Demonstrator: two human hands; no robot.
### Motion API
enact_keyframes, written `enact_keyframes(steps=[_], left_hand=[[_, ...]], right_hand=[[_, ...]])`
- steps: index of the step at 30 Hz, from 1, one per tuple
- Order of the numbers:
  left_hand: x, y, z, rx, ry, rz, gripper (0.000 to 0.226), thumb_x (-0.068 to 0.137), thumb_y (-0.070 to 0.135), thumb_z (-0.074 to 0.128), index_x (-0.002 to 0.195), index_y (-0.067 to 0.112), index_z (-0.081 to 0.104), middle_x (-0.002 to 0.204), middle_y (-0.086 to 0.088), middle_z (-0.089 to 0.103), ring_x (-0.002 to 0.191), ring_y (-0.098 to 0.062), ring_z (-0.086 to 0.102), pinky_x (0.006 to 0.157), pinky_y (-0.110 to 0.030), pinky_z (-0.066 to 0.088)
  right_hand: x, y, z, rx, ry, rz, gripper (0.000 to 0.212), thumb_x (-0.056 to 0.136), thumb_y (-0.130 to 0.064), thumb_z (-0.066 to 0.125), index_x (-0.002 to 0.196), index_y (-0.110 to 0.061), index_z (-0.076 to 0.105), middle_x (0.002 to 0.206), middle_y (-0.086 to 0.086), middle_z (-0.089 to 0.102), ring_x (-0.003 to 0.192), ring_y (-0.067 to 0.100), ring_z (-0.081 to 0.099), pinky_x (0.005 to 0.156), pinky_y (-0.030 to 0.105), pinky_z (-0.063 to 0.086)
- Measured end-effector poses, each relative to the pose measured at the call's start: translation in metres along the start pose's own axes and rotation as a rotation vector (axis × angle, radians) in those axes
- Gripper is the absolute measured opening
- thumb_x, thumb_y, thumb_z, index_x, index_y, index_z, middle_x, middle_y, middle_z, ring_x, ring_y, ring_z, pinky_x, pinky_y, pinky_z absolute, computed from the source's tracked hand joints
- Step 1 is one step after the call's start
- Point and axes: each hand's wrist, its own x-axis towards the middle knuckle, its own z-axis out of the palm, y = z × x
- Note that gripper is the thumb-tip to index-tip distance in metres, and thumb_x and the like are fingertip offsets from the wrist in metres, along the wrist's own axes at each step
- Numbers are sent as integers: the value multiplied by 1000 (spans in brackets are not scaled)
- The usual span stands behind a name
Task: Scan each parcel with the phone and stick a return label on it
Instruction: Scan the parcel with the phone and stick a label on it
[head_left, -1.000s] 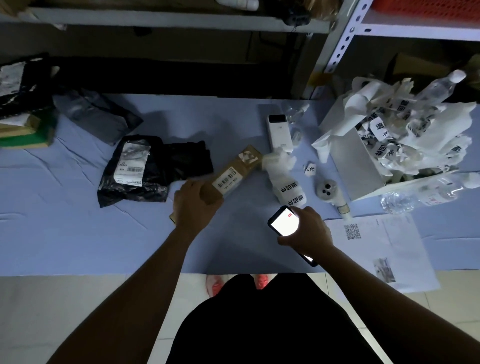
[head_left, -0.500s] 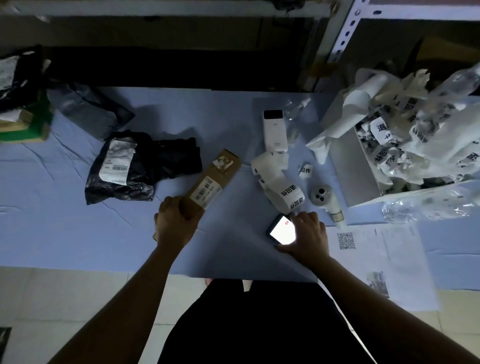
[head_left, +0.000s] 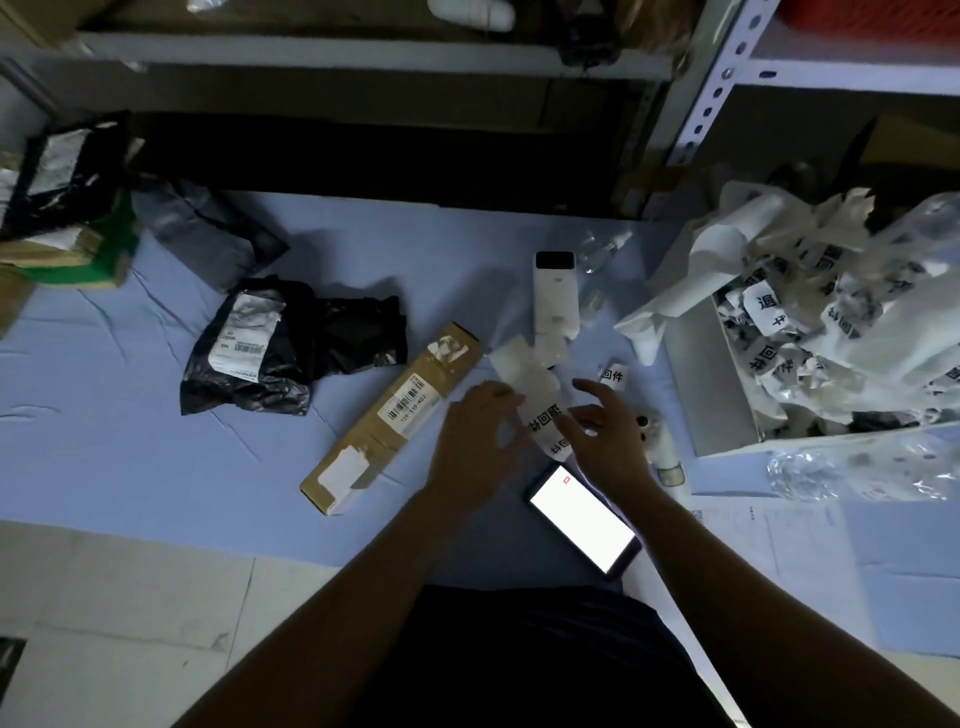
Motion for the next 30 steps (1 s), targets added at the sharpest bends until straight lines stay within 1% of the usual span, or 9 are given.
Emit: enact_keyframes(steps=[3, 9, 12, 13, 15, 19, 22, 26, 30], left_hand=[[2, 15, 7, -21, -43, 114, 32, 90, 30, 70, 117, 13, 71, 118, -3, 69, 107, -21, 65, 91, -38, 56], [1, 12, -1, -56, 58, 73, 28, 87, 18, 72, 110, 2, 74, 109, -14, 74, 101, -28, 71, 91, -36, 56], [-2, 12, -8, -196, 101, -24, 20, 91, 16, 73, 109, 7, 76, 105, -9, 76, 97, -15, 70, 89, -20, 54], [-3, 12, -10, -231, 104, -65, 17, 93, 17, 72, 107, 9, 77, 104, -6, 76, 94, -10, 69, 85, -12, 51], [-7, 10, -12, -318, 93, -158, 15, 94, 22, 71, 104, 12, 78, 100, 0, 76, 90, -5, 69, 79, -8, 48], [-10, 10, -15, -358, 102, -211, 15, 95, 23, 69, 103, 14, 78, 98, 4, 76, 90, -5, 69, 80, -9, 47], [-12, 7, -16, -266, 125, -164, 15, 99, 18, 64, 104, 11, 76, 98, -1, 75, 91, -12, 69, 85, -25, 52], [-14, 3, -20, -22, 133, 60, 18, 100, 14, 57, 99, 8, 74, 94, -6, 74, 84, -22, 68, 77, -43, 54], [-11, 3, -30, 42, 196, 160, 26, 98, 23, 52, 90, 12, 74, 87, -2, 74, 79, -18, 68, 73, -40, 55]], right_hand=[[-5, -17, 3, 177, -73, -66, 38, 98, -11, 64, 131, -26, 54, 96, -3, 78, 91, 7, 74, 74, 18, 57], [-17, -34, 5, 306, -162, -110, 48, 96, -6, 66, 140, -18, 51, 107, 5, 77, 101, 17, 74, 90, 29, 58], [-18, -38, 4, 275, -171, -157, 46, 95, -9, 69, 137, -16, 53, 101, 7, 77, 99, 18, 74, 91, 30, 57], [-19, -39, 4, 250, -173, -177, 45, 94, -10, 70, 135, -16, 54, 100, 6, 77, 99, 16, 74, 91, 28, 56], [-20, -40, 6, 196, -174, -226, 41, 93, -9, 71, 131, -17, 57, 96, 3, 78, 98, 11, 73, 92, 19, 53], [-21, -42, 10, 116, -179, -299, 36, 94, -7, 70, 126, -17, 59, 91, -4, 78, 97, 5, 72, 91, 13, 49], [-20, -43, 14, 41, -157, -318, 36, 93, -8, 70, 126, -20, 60, 90, -6, 77, 97, 4, 71, 94, 21, 52], [-22, -48, 18, -10, -121, -333, 33, 94, -16, 71, 125, -24, 61, 92, -9, 76, 97, 5, 70, 96, 37, 54], [-26, -54, 24, -11, -79, -358, 30, 94, -18, 71, 121, -25, 62, 91, -10, 76, 94, 5, 72, 90, 36, 57]])
